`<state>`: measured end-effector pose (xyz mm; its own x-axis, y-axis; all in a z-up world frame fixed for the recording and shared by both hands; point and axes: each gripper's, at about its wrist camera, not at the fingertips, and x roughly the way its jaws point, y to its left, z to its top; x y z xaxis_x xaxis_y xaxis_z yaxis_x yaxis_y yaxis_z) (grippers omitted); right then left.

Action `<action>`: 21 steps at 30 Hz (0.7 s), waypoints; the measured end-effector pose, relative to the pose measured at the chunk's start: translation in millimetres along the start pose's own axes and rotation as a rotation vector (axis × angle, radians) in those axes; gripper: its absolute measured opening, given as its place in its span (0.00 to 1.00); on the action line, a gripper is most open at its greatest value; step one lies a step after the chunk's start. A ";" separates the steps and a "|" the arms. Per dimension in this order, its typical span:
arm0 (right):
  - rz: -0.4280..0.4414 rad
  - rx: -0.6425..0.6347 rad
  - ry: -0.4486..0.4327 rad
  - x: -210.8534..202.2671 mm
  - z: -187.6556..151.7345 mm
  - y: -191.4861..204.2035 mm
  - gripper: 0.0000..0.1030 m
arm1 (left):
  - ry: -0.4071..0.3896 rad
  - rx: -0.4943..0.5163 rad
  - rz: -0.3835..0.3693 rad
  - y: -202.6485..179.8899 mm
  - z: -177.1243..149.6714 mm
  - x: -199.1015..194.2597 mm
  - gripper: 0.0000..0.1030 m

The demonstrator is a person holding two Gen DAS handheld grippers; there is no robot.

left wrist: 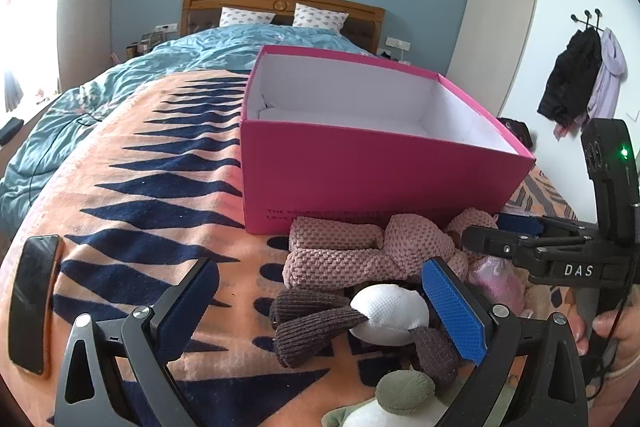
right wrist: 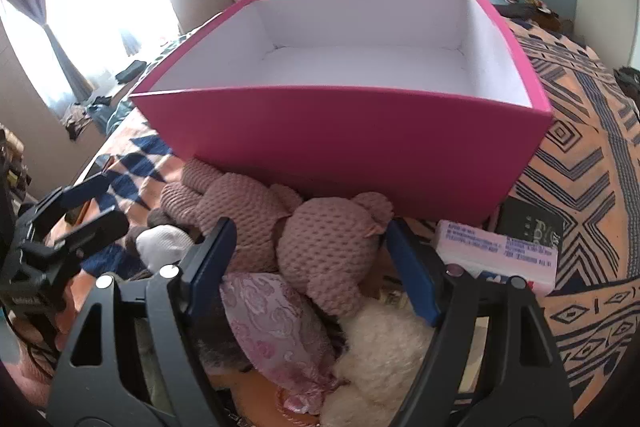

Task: Organize objects
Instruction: 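Grasp the pink knitted bear from the plush pile with both grippers, then carry the pink knitted bear into the pink box and open both grippers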

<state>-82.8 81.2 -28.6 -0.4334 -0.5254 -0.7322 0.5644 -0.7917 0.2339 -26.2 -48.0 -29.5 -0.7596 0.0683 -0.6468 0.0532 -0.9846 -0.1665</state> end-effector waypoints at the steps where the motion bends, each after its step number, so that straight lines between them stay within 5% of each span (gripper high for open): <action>1: 0.001 0.003 0.011 1.5 -0.1 0.2 0.76 | 0.004 0.001 -0.007 0.4 0.2 1.1 1.00; 5: 0.005 0.011 0.069 13.7 0.5 -1.4 0.74 | 0.014 0.014 -0.026 -1.4 2.0 4.9 1.00; 9: 0.046 0.029 0.075 14.1 -0.2 -9.9 0.53 | 0.028 0.030 -0.051 -3.6 3.0 8.6 1.00; 12: 0.072 0.043 0.060 8.0 -1.4 -14.4 0.50 | 0.044 0.045 -0.080 -7.2 3.5 10.9 1.00; 17: 0.110 0.034 -0.005 -17.7 2.1 -7.8 0.49 | 0.052 0.070 -0.219 -16.1 7.3 3.3 0.98; 21: 0.151 0.013 -0.060 -39.6 9.8 1.9 0.49 | 0.044 0.082 -0.311 -21.9 13.3 -6.9 0.83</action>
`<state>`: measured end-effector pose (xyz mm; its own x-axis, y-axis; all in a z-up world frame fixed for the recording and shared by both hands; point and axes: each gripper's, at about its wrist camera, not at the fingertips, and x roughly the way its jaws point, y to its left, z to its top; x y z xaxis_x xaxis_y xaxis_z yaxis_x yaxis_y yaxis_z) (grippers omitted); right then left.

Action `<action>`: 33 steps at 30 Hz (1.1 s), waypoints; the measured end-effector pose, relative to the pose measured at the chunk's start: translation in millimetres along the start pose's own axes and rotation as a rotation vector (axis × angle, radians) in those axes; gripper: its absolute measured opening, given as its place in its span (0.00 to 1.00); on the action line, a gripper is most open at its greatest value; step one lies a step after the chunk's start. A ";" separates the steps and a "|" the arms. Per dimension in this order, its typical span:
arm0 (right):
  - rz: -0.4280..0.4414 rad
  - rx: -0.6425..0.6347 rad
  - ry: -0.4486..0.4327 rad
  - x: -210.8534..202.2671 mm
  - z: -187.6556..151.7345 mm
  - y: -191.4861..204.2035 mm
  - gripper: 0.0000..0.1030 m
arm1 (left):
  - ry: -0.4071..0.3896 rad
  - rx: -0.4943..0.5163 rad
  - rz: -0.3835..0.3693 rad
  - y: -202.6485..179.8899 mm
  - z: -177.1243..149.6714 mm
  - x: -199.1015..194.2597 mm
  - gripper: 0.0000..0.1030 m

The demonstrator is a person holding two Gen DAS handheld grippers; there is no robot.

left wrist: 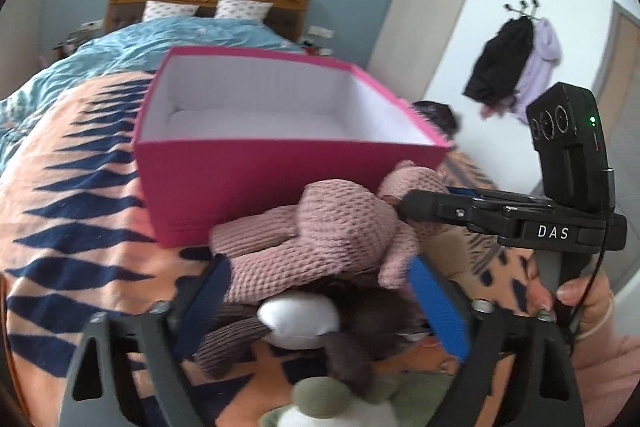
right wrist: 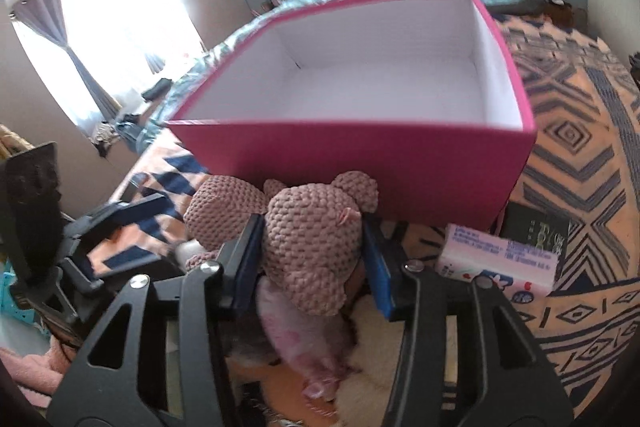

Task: Organize objects
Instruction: 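Carry the pink knitted bear into the pink box and open both grippers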

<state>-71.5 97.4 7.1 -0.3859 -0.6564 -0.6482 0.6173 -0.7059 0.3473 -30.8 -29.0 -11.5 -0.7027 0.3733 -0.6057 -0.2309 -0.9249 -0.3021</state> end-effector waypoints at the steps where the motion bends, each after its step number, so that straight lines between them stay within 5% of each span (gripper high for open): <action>1: 0.004 -0.007 -0.010 -3.8 2.3 3.5 0.48 | -0.007 0.002 -0.020 -1.4 2.5 -2.9 0.80; 5: 0.023 -0.027 -0.049 -16.4 12.5 16.1 0.48 | -0.035 0.008 -0.100 -5.2 16.5 -18.3 0.61; 19: 0.070 -0.113 -0.221 -43.4 85.9 39.9 0.48 | -0.161 0.141 -0.018 -10.2 99.4 -43.7 0.60; 25: 0.066 -0.077 -0.224 -22.0 112.5 25.9 0.48 | -0.120 0.131 0.007 10.0 125.3 -14.4 0.60; 33: 0.065 -0.017 -0.101 38.7 114.4 0.3 0.48 | 0.007 0.059 0.027 44.4 119.5 35.9 0.60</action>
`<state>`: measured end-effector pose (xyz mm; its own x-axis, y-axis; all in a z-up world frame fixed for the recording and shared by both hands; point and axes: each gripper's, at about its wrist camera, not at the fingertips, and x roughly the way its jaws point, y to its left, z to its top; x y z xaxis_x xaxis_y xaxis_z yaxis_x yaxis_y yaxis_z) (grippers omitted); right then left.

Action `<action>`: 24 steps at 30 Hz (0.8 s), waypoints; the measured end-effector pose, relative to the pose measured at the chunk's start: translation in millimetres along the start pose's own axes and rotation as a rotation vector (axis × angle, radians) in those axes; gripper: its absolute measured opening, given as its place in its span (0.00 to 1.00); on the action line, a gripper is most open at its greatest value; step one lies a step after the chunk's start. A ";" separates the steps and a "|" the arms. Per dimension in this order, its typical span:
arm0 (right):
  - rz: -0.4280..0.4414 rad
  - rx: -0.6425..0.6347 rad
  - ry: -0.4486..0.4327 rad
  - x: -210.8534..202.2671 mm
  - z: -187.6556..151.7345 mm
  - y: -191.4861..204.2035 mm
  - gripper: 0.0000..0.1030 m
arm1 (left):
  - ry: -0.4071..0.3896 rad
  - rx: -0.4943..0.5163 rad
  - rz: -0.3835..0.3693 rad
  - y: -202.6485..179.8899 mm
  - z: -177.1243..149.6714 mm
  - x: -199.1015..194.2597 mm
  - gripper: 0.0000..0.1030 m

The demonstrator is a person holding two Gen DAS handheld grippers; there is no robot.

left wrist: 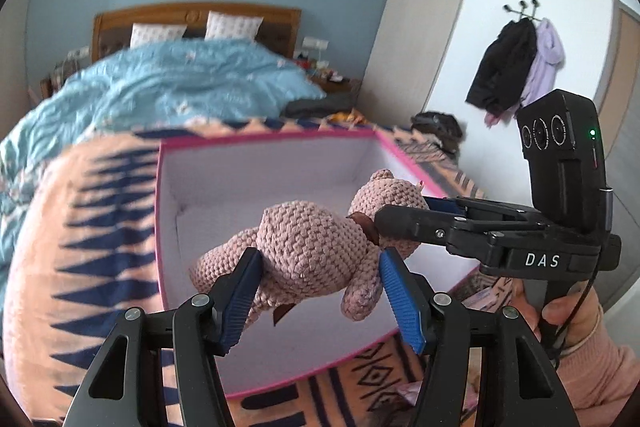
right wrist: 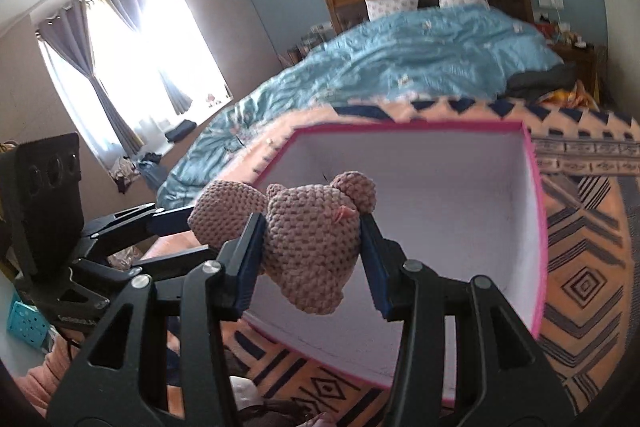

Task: Organize objects
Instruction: 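Carry the pink knitted bear into the pink box and open both grippers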

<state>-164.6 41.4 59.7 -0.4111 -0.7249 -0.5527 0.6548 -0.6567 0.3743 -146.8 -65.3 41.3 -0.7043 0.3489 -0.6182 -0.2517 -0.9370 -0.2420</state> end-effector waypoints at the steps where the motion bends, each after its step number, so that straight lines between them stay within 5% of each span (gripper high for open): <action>1: -0.002 0.007 0.014 5.4 -2.5 -2.6 0.48 | 0.017 -0.006 0.002 2.9 -2.5 6.3 0.60; 8: -0.026 0.007 0.137 41.4 -18.0 -15.6 0.48 | 0.096 0.008 0.052 8.5 -15.7 32.3 0.60; 17: -0.082 -0.018 0.272 67.0 -29.9 -25.7 0.52 | 0.084 0.043 0.128 1.7 -26.5 20.7 0.60; 21: -0.118 -0.038 0.264 61.7 -30.6 -23.7 0.65 | 0.050 0.037 0.126 -0.6 -27.8 9.6 0.60; 24: -0.135 -0.019 0.221 50.0 -30.4 -27.1 0.65 | 0.014 0.025 0.103 -2.7 -29.5 -5.5 0.62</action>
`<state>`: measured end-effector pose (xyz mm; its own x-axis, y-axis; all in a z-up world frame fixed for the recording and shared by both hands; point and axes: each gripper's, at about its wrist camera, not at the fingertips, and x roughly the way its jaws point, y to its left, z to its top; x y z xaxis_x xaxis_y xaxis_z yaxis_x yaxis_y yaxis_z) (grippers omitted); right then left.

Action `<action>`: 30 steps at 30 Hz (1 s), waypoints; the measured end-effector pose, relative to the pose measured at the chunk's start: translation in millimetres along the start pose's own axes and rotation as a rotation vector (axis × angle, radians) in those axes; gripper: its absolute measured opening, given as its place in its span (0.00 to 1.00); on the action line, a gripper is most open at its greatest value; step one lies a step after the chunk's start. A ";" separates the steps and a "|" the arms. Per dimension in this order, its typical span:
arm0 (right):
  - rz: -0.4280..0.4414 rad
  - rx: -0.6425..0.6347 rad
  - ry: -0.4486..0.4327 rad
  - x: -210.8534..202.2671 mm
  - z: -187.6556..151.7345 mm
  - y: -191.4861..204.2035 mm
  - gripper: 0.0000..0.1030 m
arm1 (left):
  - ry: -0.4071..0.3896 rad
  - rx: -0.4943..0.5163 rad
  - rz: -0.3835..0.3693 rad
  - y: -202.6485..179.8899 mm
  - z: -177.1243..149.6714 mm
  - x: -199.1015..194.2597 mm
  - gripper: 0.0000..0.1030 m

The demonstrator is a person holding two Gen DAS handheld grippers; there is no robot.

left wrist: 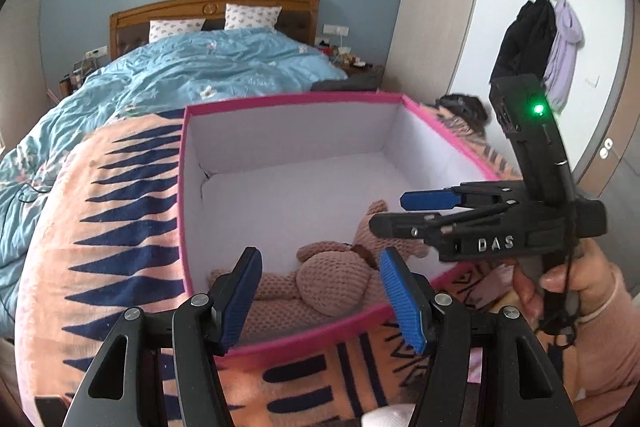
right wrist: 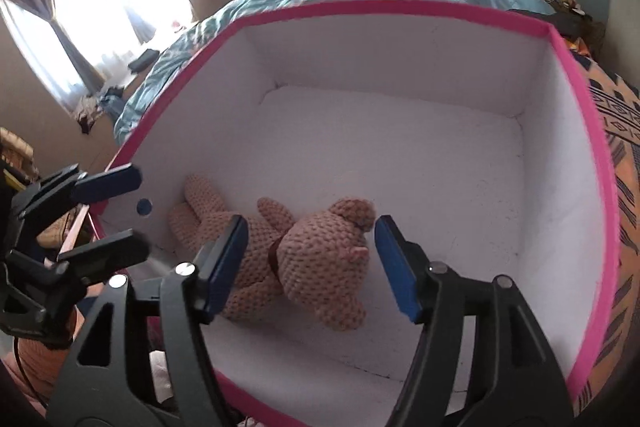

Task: Organize objects
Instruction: 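Carry the pink knitted bear into the pink box and open both grippers, then move both grippers back to the dark brown plush with white face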

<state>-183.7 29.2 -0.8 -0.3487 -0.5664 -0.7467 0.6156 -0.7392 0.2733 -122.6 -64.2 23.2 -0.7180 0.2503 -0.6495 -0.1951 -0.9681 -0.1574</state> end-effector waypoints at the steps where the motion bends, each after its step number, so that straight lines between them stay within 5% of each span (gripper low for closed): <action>1: -0.001 0.008 -0.014 -3.3 1.8 -1.7 0.65 | -0.012 -0.003 -0.007 -0.1 -1.1 -5.7 0.63; 10: 0.122 -0.082 -0.164 -92.7 -41.9 13.2 0.66 | -0.100 -0.011 -0.117 -5.0 -31.4 -61.4 0.83; 15: 0.164 -0.137 -0.192 -127.0 -79.0 26.0 0.66 | -0.104 0.005 -0.135 -13.2 -54.7 -75.7 0.83; 23: 0.246 -0.209 -0.061 -113.8 -140.1 53.9 0.66 | -0.076 -0.056 -0.170 -14.5 -86.2 -75.9 0.83; 30: 0.313 -0.167 0.061 -70.2 -160.2 66.4 0.61 | -0.071 -0.028 -0.158 -18.6 -100.5 -83.8 0.83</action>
<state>-5.1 78.3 -27.3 -0.0852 -0.7295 -0.6786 0.7949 -0.4605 0.3952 8.3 -68.6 5.8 -0.7255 0.3985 -0.5611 -0.2910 -0.9165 -0.2746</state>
